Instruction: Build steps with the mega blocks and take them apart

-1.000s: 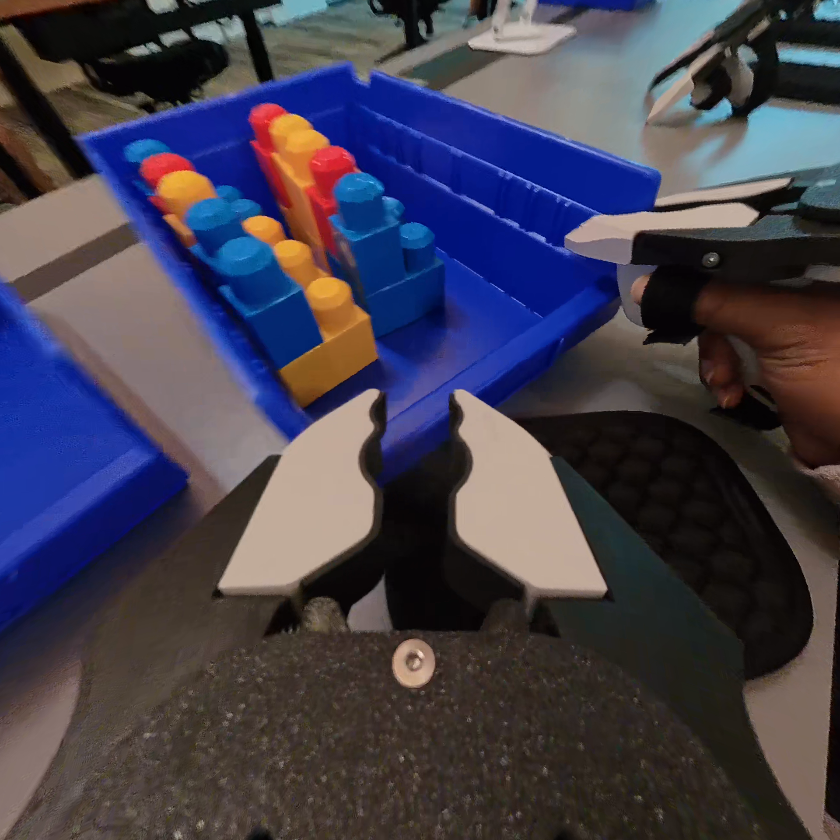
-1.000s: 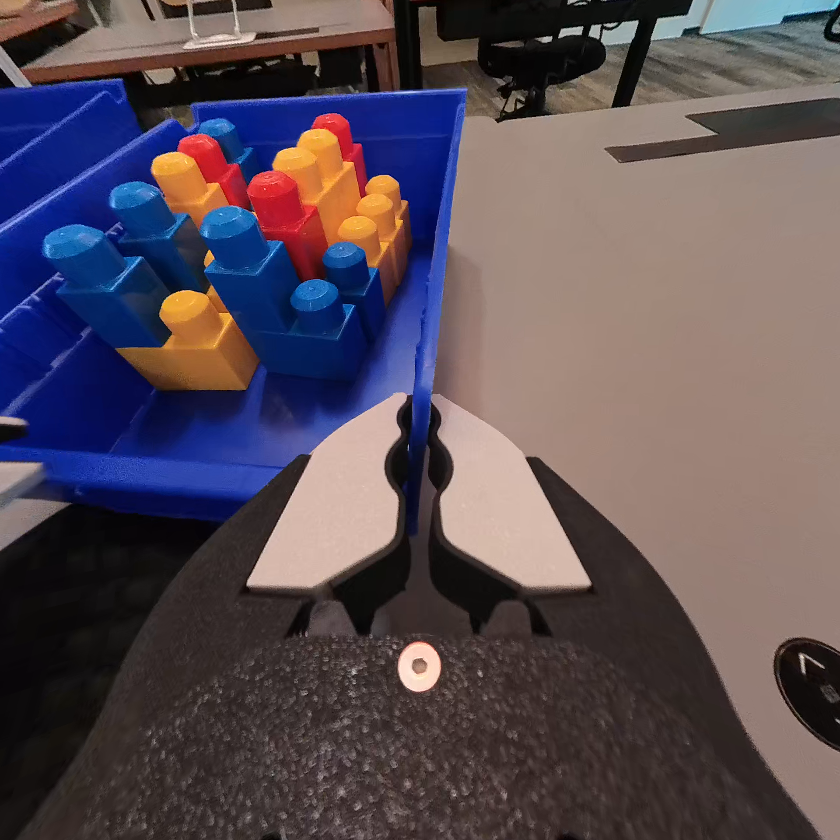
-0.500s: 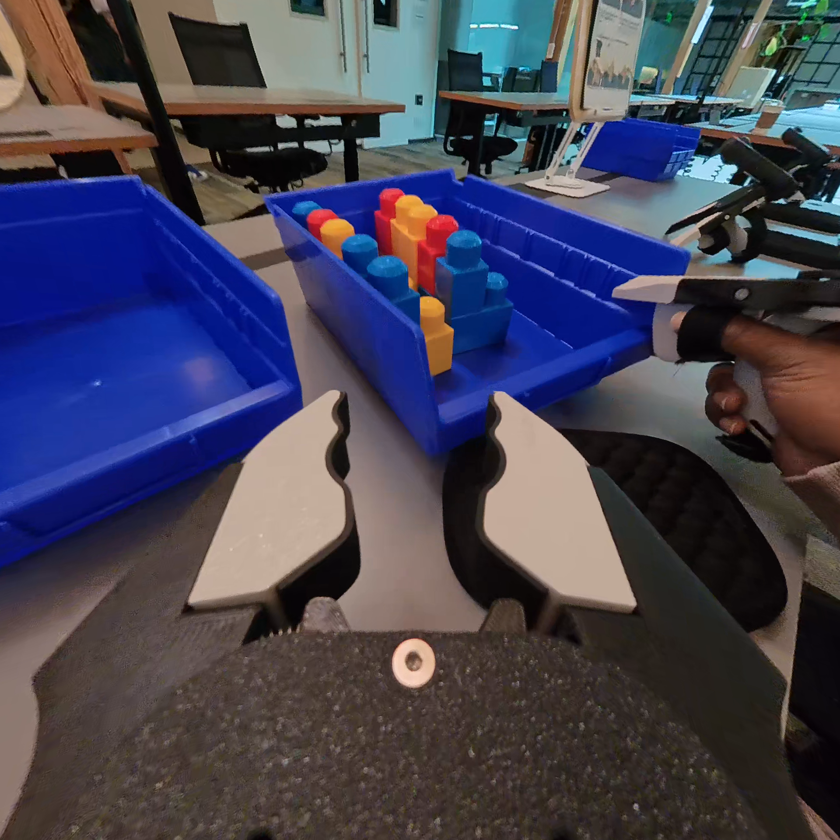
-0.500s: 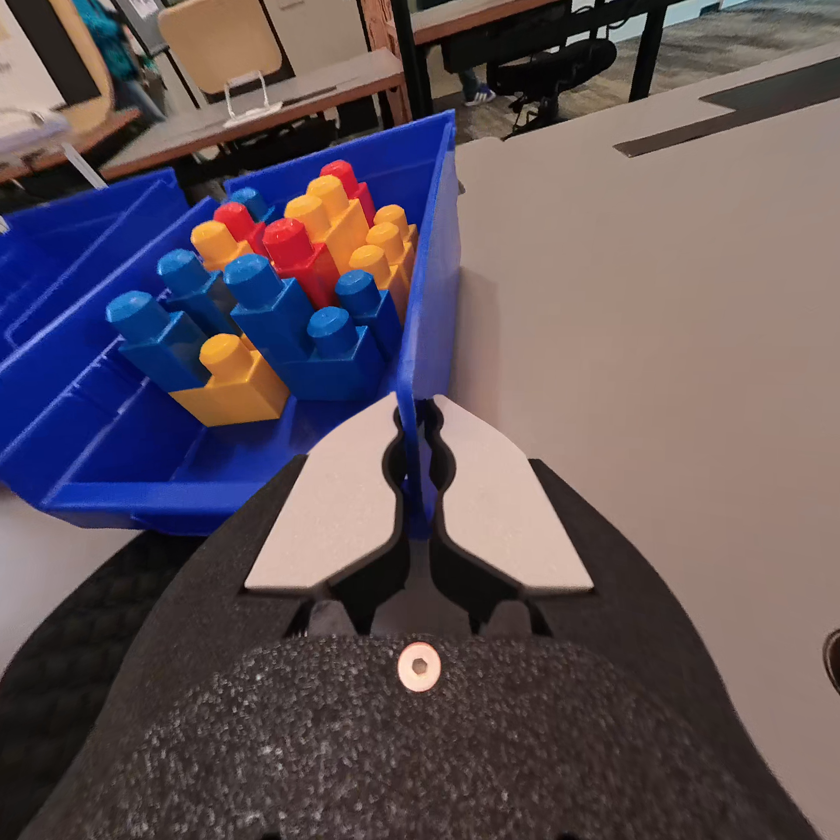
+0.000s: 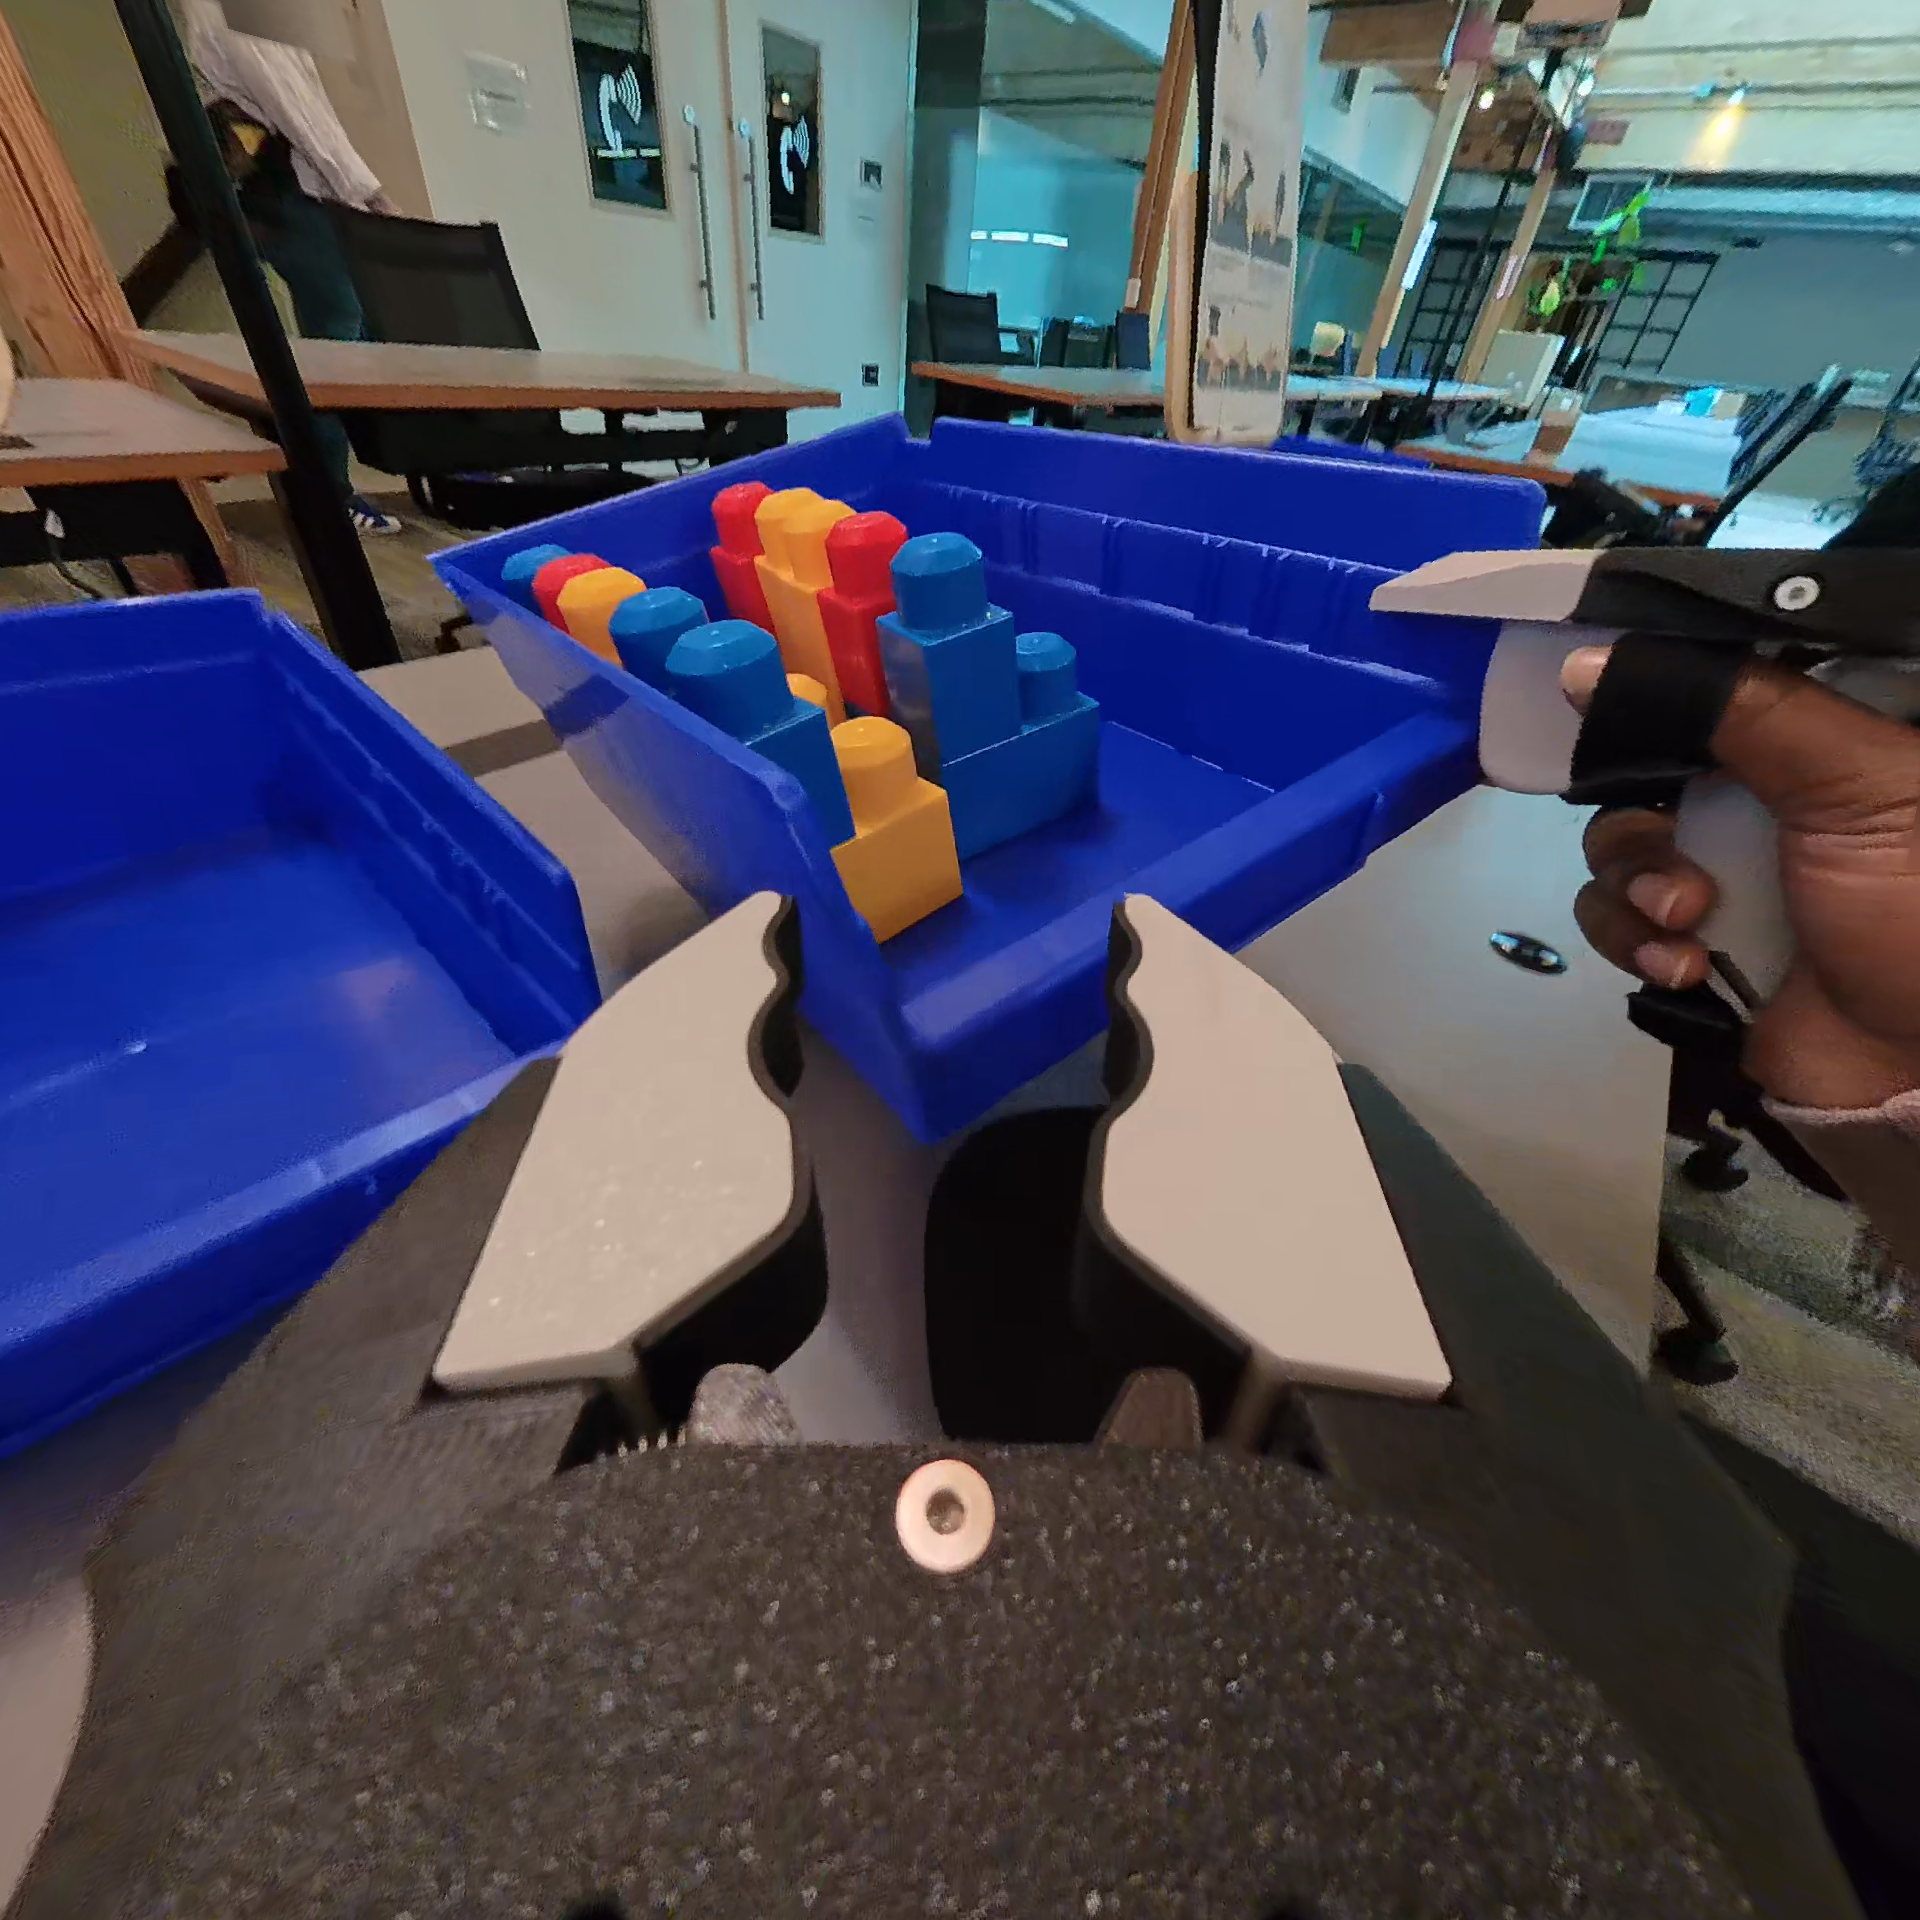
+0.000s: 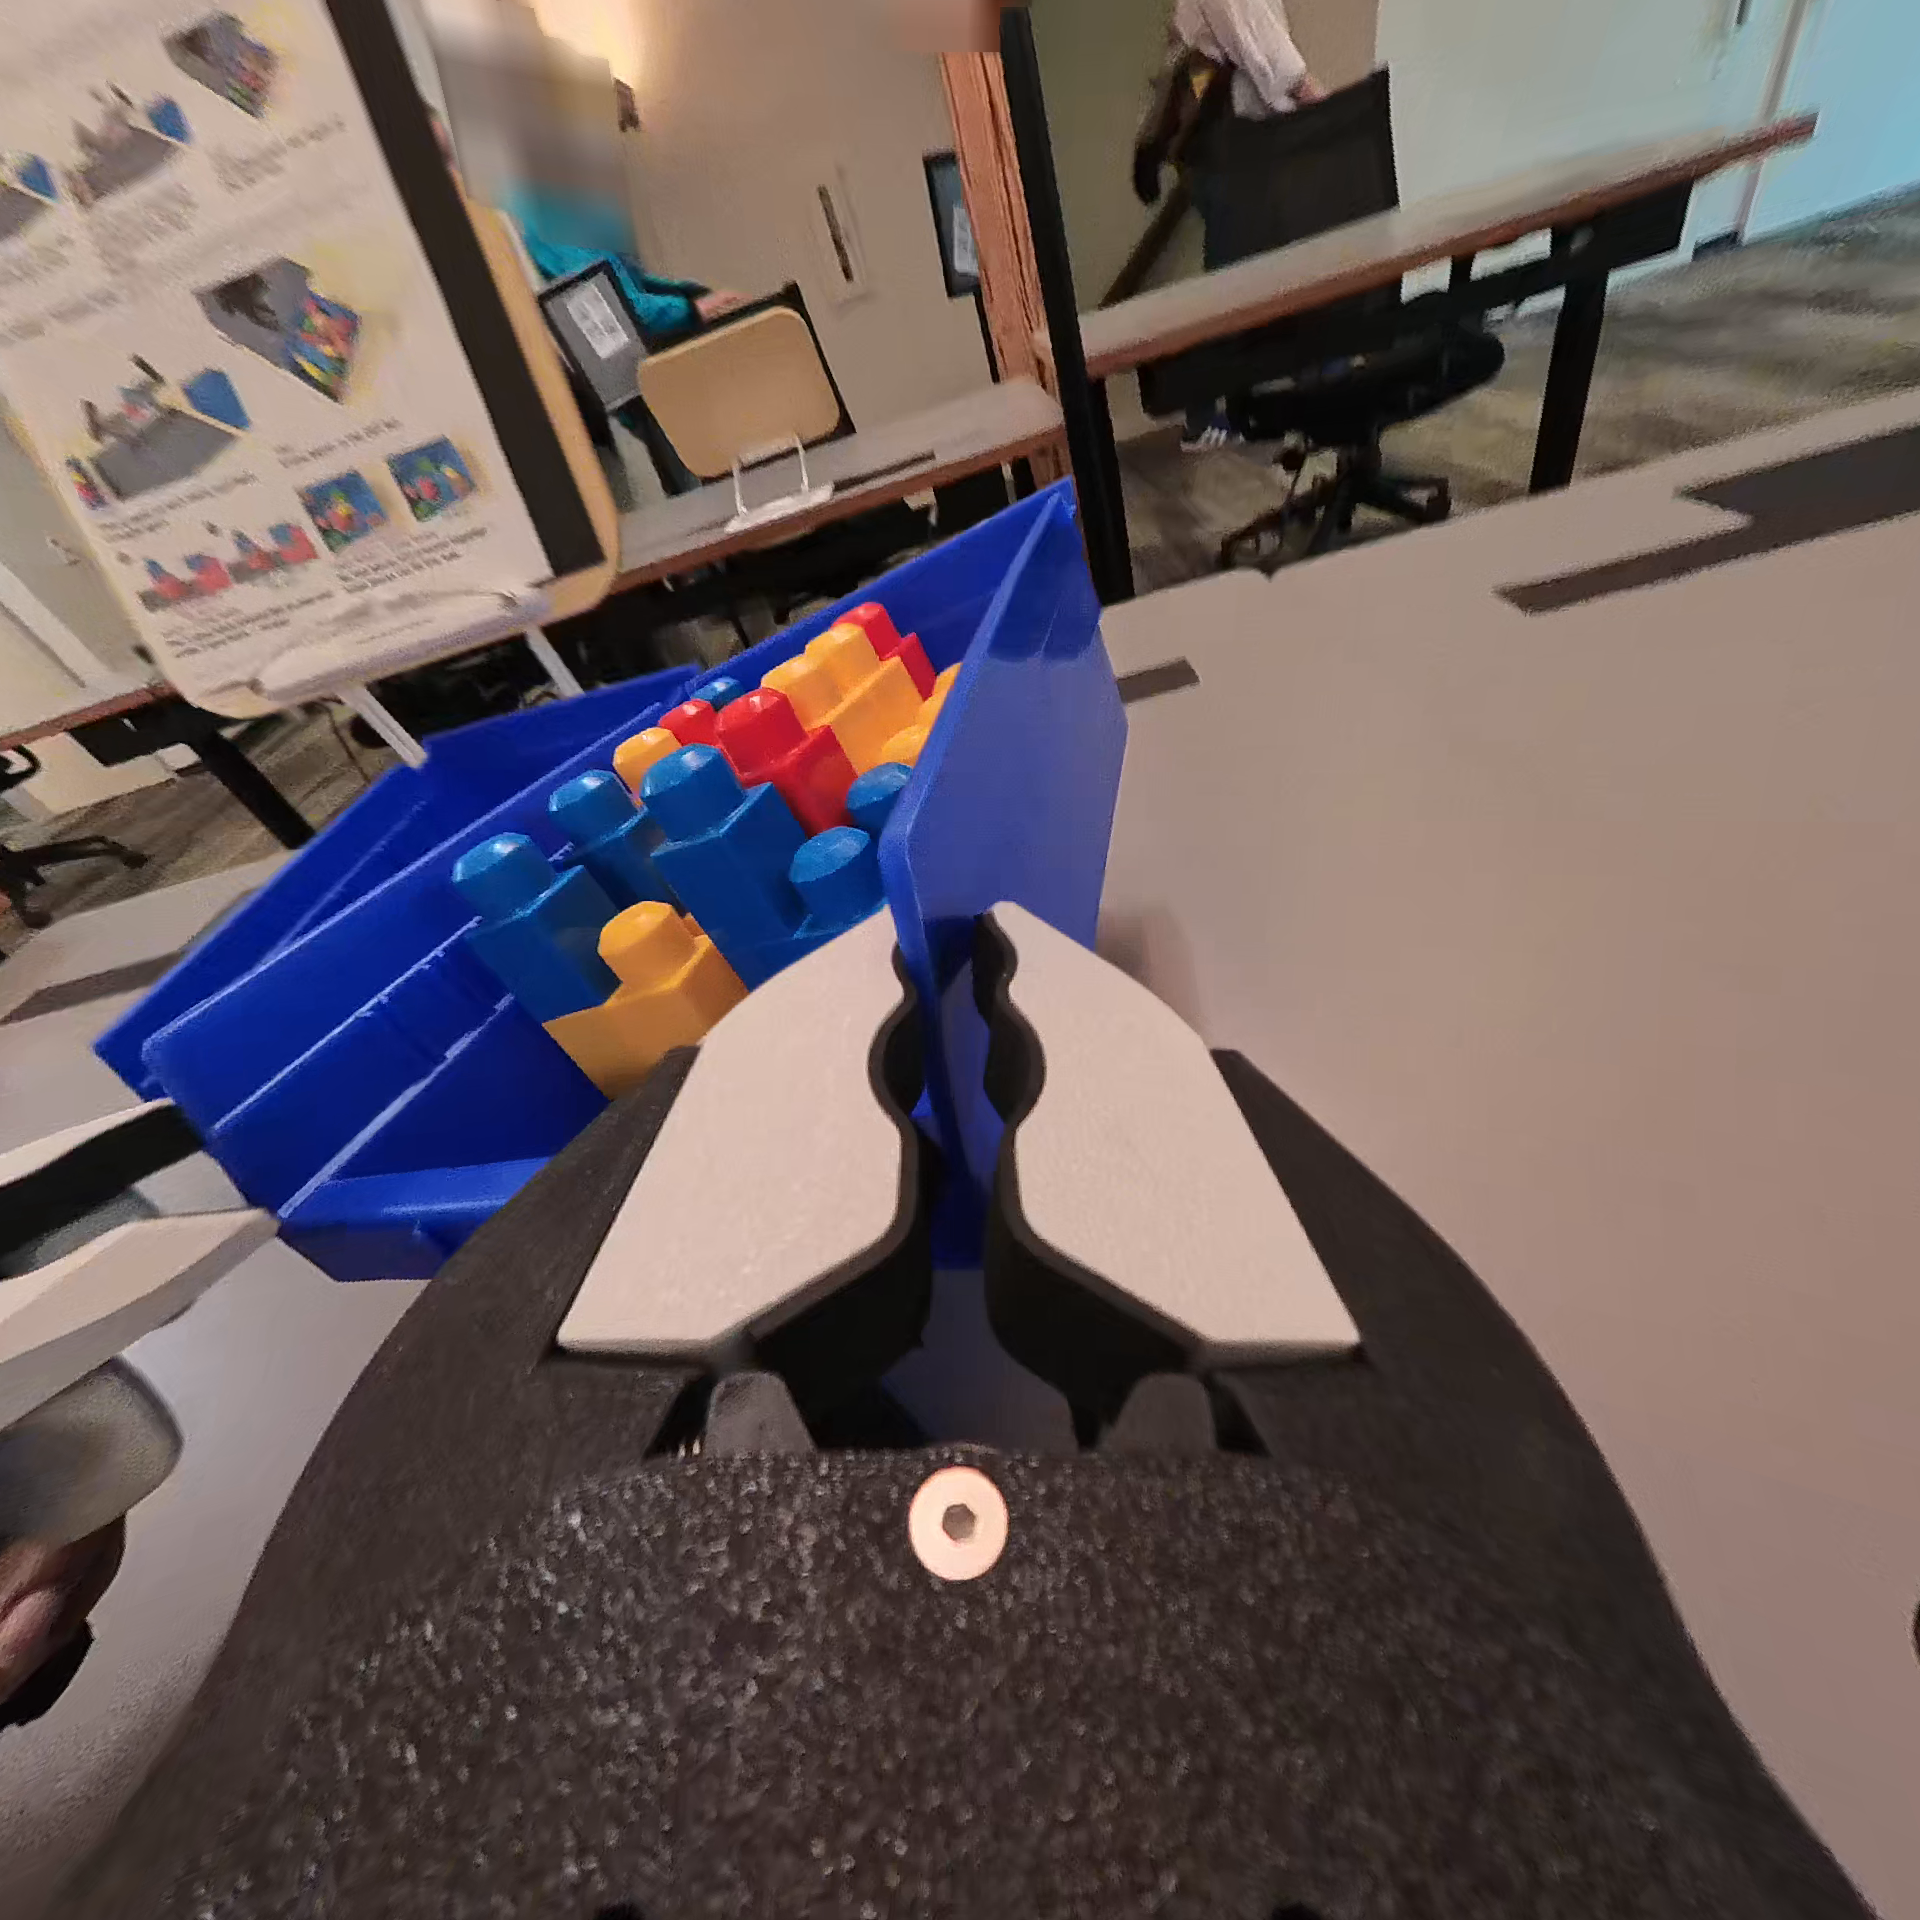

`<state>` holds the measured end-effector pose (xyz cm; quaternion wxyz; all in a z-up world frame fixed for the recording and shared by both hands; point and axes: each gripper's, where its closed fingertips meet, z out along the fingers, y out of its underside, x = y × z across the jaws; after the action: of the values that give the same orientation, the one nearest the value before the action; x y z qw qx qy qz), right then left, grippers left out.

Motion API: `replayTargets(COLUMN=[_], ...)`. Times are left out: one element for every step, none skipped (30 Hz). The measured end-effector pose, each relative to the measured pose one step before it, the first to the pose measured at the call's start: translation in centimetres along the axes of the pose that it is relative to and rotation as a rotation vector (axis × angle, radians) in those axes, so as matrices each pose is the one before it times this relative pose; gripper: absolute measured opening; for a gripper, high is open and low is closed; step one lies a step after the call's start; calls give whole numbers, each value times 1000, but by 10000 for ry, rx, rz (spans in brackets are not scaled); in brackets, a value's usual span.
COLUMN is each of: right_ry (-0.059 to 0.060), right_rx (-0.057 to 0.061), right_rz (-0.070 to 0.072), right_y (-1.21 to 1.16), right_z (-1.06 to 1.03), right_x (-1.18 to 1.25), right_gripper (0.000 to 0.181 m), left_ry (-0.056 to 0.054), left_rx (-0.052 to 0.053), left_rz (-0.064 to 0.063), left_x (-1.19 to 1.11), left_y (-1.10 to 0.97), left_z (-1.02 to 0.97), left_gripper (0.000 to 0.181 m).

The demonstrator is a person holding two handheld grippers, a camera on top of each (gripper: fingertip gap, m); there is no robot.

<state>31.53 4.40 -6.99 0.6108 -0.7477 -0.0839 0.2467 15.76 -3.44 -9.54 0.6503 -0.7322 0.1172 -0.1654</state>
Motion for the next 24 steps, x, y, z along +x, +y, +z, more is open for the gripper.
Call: replayTargets(right_ry=[-79, -129, -183, -206, -226, -244, -285, -294, -319, -327, -260, -282, -318, -249, -261, -281, -276, -288, -255, -238, -254, -298, -250, -256], right_rx=[189, 210, 211, 230, 189, 177, 195, 155, 150, 151, 115, 105, 83, 13, 1, -14, -55, -66, -94, -123, -144, -95, -101, -123], right_rz=[-147, -78, -40, -42, -73, -103, -114, -83, -13, -11, -133, -142, -90, -156, -94, -37, -32, 24, -25, -58, -48, -44, 9, -10], right_y=[-814, -823, -817, -799, -727, -701, -644, -526, -429, -333, -229, -218, -176, -21, 79, 165, 271, 323, 428, 550, 649, 668, 785, 845], right_z=[-341, -313, -261, -200, -79, 49, 167, 328, 480, 617, 782, 880, 1001, 1142, 1242, 1290, 1321, 1357, 1411, 1466, 1514, 1504, 1547, 1579], right_x=[-548, -592, -702, -791, -932, -1101, -1266, -1330, -1338, -1348, -1374, -1512, -1623, -1548, -1515, -1482, -1470, -1473, -1413, -1376, -1381, -1398, -1299, -1309], right_gripper=[5, 5, 5, 5, 6, 6, 6, 6, 6, 7, 7, 8, 8, 8, 8, 9, 9, 9, 9, 9, 9, 9, 9, 9], left_ry=[2, -23, -55, -99, -126, -191, -309, -378, -327, -253, -262, -371, -453, -476, -472, -451, -448, -455, -465, -477, -476, -422, -392, -378], left_rx=[169, 187, 186, 169, 184, 205, 219, 225, 189, 53, -4, 36, 75, 68, 25, 11, 9, -28, -45, -66, -69, -69, -57, -27], left_rz=[-93, -81, -43, -16, -5, -2, 31, 66, 73, -17, -19, 79, 142, 172, 169, 134, 120, 139, 149, 169, 180, 140, 110, 92], left_x=[-83, -152, -242, -349, -440, -607, -880, -1138, -1249, -1255, -1318, -1468, -1594, -1702, -1754, -1810, -1849, -1909, -1933, -1981, -1996, -1964, -1935, -1923], left_y=[-657, -733, -758, -777, -838, -913, -1016, -1076, -1032, -864, -736, -706, -662, -617, -517, -495, -471, -387, -293, -187, -100, 7, 124, 201], left_z=[-192, -268, -326, -375, -427, -505, -639, -752, -823, -803, -785, -784, -780, -734, -666, -624, -602, -526, -450, -384, -333, -279, -197, -117], left_gripper=[55, 54, 53, 53, 50, 47, 44, 36, 30, 26, 24, 22, 19, 18, 16, 14, 13, 12, 10, 9, 8, 8, 8, 7])
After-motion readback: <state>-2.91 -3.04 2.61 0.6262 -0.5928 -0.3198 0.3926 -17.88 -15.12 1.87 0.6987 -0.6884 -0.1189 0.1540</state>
